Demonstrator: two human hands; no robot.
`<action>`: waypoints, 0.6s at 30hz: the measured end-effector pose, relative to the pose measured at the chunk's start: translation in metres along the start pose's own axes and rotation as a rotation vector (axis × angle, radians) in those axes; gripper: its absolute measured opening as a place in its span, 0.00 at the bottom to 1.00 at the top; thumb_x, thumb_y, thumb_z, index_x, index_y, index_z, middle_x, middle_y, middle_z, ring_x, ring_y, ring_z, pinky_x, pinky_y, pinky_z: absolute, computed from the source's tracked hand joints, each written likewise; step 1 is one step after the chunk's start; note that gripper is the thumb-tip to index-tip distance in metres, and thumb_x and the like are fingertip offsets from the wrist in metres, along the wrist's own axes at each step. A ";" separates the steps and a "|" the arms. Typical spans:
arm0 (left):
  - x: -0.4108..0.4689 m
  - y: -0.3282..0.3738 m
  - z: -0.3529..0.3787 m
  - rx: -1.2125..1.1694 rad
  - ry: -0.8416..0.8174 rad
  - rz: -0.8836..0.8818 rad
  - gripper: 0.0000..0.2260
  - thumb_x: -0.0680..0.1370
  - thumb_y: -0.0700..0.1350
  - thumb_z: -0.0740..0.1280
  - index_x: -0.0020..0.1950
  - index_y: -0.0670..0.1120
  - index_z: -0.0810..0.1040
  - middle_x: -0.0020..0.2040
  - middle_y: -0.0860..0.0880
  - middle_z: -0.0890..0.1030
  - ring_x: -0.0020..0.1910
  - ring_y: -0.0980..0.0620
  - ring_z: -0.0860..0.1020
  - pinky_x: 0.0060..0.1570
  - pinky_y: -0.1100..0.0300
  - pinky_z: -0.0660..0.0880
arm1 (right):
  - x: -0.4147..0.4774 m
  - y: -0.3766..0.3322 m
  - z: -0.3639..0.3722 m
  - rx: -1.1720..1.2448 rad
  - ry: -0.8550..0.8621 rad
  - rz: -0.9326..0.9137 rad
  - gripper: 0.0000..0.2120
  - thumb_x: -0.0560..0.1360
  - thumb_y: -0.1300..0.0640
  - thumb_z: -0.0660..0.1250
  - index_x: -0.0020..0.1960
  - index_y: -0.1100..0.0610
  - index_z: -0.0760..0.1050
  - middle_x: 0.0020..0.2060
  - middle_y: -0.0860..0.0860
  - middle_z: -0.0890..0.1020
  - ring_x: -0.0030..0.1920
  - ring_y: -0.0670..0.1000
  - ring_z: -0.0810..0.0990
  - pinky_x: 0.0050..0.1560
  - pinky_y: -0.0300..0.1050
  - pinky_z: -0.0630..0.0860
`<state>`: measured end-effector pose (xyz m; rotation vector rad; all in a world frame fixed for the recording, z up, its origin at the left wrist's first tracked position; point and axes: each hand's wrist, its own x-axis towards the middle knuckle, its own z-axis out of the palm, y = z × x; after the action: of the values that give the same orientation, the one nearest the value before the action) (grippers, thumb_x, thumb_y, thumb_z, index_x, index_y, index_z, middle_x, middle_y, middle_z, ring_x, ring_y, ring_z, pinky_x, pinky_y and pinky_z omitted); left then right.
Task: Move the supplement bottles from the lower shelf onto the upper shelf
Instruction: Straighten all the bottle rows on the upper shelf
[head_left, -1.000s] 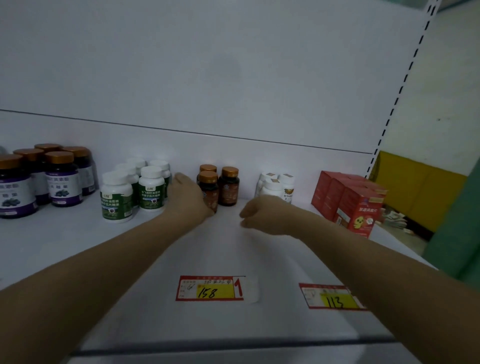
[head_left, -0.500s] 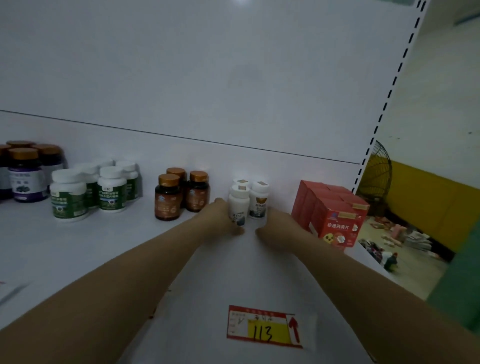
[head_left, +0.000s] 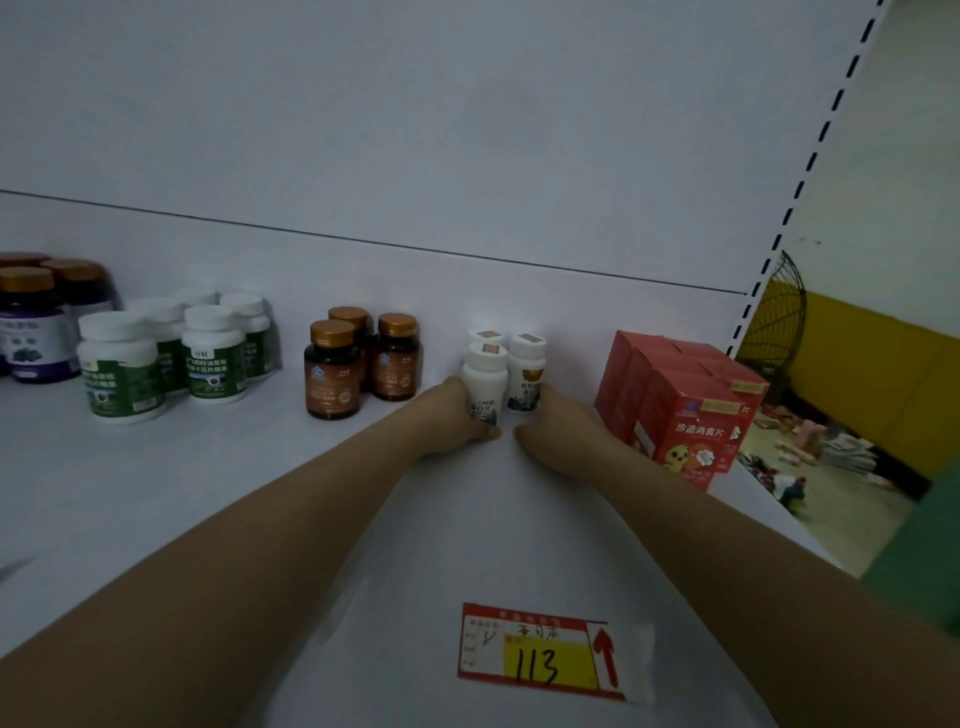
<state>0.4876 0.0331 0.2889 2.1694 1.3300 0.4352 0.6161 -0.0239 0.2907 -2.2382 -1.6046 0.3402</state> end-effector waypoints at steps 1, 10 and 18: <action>0.000 0.000 0.000 -0.001 -0.001 0.006 0.29 0.74 0.50 0.71 0.70 0.42 0.66 0.67 0.43 0.74 0.63 0.45 0.75 0.62 0.57 0.71 | -0.001 0.000 0.000 -0.001 0.000 0.001 0.25 0.77 0.56 0.61 0.72 0.56 0.60 0.69 0.57 0.70 0.66 0.58 0.71 0.63 0.42 0.69; -0.011 -0.002 -0.003 -0.020 0.034 -0.023 0.42 0.70 0.52 0.74 0.74 0.37 0.55 0.67 0.42 0.72 0.63 0.46 0.74 0.53 0.59 0.72 | -0.028 -0.011 -0.014 -0.074 0.035 0.016 0.21 0.78 0.57 0.62 0.69 0.61 0.65 0.66 0.58 0.72 0.64 0.56 0.73 0.54 0.41 0.70; -0.058 0.034 -0.022 -0.003 0.270 -0.039 0.51 0.65 0.50 0.78 0.75 0.35 0.49 0.72 0.38 0.65 0.70 0.41 0.67 0.68 0.49 0.67 | -0.093 -0.025 -0.073 -0.061 0.062 -0.102 0.15 0.76 0.58 0.65 0.61 0.62 0.77 0.55 0.58 0.82 0.52 0.55 0.81 0.55 0.47 0.79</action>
<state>0.4738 -0.0241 0.3273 2.1339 1.5088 0.7348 0.5933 -0.1163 0.3661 -2.1785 -1.7106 0.1946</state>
